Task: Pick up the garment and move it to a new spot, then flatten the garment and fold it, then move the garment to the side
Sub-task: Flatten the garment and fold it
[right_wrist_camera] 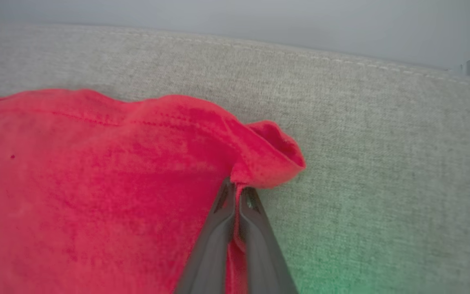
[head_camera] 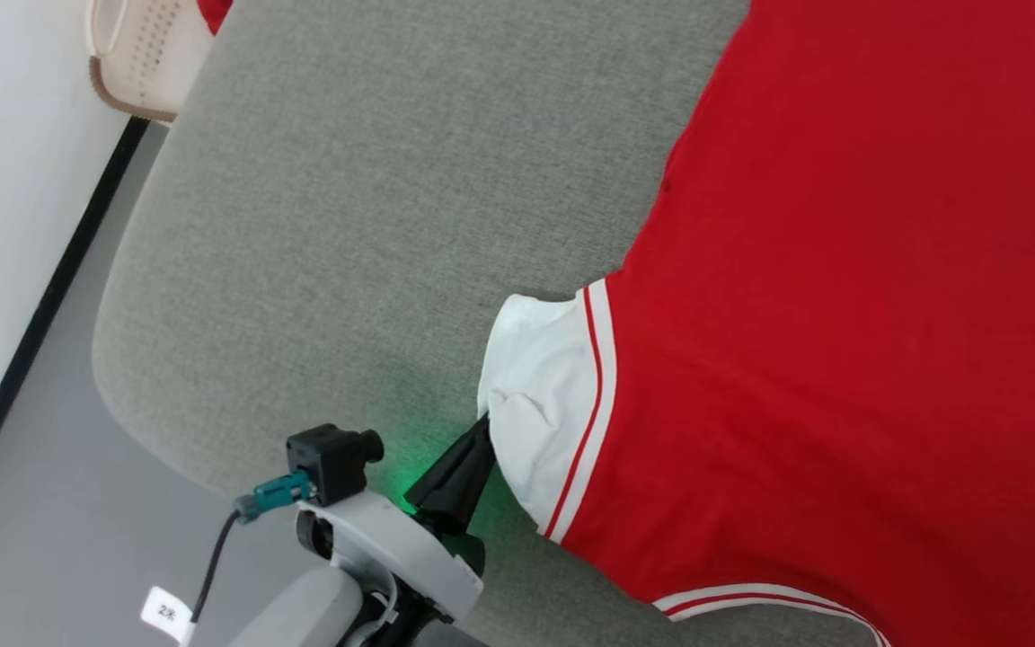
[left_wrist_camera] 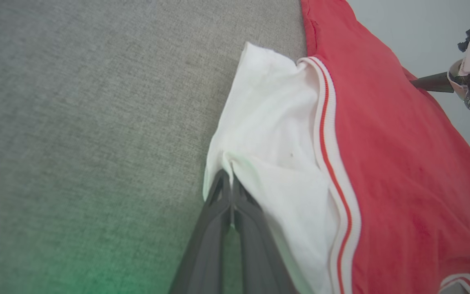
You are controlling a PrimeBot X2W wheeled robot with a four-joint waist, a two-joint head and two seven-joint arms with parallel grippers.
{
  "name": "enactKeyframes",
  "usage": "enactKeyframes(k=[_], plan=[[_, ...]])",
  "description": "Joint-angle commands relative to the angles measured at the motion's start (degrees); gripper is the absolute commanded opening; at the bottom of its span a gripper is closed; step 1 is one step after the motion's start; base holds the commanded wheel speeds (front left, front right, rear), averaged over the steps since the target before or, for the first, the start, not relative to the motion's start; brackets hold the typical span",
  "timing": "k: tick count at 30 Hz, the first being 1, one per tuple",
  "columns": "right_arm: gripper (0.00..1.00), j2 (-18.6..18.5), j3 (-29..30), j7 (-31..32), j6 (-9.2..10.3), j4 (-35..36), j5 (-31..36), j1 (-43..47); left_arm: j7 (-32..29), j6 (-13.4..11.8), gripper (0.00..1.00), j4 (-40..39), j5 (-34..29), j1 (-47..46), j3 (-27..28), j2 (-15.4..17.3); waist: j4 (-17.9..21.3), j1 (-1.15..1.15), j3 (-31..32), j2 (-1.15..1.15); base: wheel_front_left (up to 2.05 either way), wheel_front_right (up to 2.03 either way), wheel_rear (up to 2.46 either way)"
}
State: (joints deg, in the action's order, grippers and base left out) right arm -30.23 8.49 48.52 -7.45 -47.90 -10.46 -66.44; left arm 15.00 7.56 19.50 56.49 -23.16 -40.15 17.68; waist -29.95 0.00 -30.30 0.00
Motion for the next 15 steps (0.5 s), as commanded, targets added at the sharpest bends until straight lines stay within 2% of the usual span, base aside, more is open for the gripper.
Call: enactKeyframes(k=[1,6,15], plan=[[0.00,2.02,-0.74,2.20,-0.06,-1.69,0.19,3.68,-0.15,-0.18,0.00,0.77,0.30,-0.22,0.12,0.60,0.92,0.00,0.70,0.00,0.00,0.00,0.00],[0.00,2.66,-2.38,2.59,-0.05,1.68,-2.04,5.14,-0.01,-0.17,0.00,1.14,0.24,0.35,1.38,2.07,3.45,0.00,2.75,0.00,0.00,0.00,0.00],[0.00,3.27,-6.45,1.38,-0.05,12.90,-12.75,15.10,0.08,-0.15,0.00,0.52,-1.05,3.48,5.94,4.63,9.49,0.00,8.45,0.00,0.00,0.00,0.00]])
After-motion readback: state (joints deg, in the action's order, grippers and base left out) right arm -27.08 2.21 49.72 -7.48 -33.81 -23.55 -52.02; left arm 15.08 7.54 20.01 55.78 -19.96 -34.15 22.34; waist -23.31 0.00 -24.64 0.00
